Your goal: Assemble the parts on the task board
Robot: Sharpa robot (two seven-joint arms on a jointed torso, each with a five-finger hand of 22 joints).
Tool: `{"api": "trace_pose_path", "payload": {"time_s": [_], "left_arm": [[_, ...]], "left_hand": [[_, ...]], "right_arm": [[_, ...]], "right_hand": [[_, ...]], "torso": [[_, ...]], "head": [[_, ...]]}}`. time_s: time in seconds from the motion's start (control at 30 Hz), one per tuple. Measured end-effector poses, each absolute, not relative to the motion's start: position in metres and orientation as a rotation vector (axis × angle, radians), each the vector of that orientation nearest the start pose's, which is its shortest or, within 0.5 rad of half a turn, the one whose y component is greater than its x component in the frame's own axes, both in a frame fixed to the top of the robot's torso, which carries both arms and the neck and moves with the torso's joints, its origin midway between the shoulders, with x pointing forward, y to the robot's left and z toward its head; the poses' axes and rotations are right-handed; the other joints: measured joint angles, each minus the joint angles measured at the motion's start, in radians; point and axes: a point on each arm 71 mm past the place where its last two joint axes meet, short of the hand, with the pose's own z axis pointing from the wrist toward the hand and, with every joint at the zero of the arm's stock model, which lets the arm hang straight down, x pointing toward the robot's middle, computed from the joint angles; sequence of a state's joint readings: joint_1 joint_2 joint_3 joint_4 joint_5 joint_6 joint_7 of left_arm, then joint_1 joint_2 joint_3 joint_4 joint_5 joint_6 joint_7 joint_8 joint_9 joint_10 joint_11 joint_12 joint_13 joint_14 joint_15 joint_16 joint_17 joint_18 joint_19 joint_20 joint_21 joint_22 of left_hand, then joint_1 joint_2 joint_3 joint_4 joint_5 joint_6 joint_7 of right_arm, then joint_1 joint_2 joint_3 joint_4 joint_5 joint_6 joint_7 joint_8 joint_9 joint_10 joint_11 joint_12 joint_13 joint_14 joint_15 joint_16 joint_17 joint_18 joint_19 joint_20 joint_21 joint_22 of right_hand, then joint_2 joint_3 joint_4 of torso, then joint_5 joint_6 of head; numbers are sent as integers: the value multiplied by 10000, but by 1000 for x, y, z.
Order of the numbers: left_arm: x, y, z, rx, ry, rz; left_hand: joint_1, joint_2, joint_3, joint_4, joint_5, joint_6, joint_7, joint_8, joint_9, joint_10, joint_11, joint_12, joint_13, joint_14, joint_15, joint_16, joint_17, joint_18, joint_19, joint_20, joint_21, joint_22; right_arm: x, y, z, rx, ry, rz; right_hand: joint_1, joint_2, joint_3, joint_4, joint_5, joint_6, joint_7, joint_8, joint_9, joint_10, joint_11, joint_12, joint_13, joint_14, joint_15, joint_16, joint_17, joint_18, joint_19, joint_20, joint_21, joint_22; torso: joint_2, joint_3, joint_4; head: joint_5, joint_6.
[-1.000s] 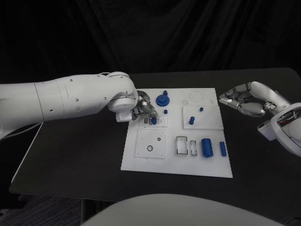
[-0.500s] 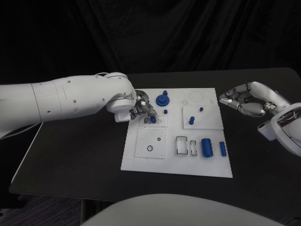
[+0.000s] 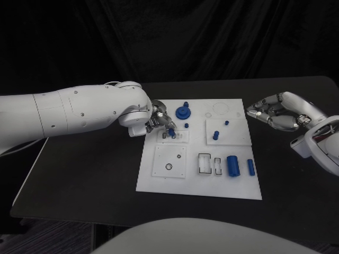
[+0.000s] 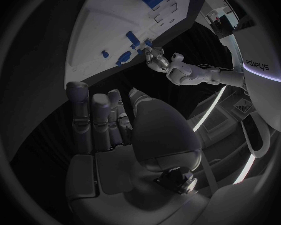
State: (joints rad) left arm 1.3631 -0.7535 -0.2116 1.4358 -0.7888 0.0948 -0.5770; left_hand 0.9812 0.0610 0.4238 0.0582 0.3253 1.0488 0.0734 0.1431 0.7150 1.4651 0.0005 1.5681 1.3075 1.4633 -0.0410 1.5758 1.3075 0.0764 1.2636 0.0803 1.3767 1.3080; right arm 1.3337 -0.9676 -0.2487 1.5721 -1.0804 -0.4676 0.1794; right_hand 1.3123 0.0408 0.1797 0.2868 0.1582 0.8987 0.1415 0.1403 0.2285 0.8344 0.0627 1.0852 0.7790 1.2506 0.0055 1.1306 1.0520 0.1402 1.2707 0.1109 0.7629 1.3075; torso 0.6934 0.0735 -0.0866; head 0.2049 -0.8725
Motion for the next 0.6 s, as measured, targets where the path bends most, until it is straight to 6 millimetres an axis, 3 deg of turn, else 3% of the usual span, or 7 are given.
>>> {"api": "trace_pose_path", "payload": {"time_s": [0.43, 0.6], "left_arm": [[494, 203, -218, -3839, 24207, -4078], [494, 203, -218, -3826, 24234, -4075]], "left_hand": [[0, 0, -96, 96, -98, 0, 0, 0, 10, 0, 0, 0, 0, 0, 0, 0, 0, 0, 0, 0, 0, -1], [1, 1, -238, 238, -378, 0, -1, 0, 22, 0, 0, 0, 0, 0, 0, 0, 0, 0, 0, 0, 0, -2]], "right_arm": [[468, -247, -179, 303, 15944, 8723], [468, -247, -180, 307, 15949, 8716]], "right_hand": [[0, 0, 0, 0, 0, 0, 0, 0, -13, 0, 0, 0, 1, 0, 0, 0, 1, 0, 0, 0, -40, 0], [0, 0, 0, 0, 0, 0, 0, 0, -13, 0, 0, 0, 1, 0, 0, 0, 1, 1, 0, 0, -40, 0]], "torso": [[-1, 2, -10], [-1, 7, -11]], "head": [[49, 0], [50, 0]]}}
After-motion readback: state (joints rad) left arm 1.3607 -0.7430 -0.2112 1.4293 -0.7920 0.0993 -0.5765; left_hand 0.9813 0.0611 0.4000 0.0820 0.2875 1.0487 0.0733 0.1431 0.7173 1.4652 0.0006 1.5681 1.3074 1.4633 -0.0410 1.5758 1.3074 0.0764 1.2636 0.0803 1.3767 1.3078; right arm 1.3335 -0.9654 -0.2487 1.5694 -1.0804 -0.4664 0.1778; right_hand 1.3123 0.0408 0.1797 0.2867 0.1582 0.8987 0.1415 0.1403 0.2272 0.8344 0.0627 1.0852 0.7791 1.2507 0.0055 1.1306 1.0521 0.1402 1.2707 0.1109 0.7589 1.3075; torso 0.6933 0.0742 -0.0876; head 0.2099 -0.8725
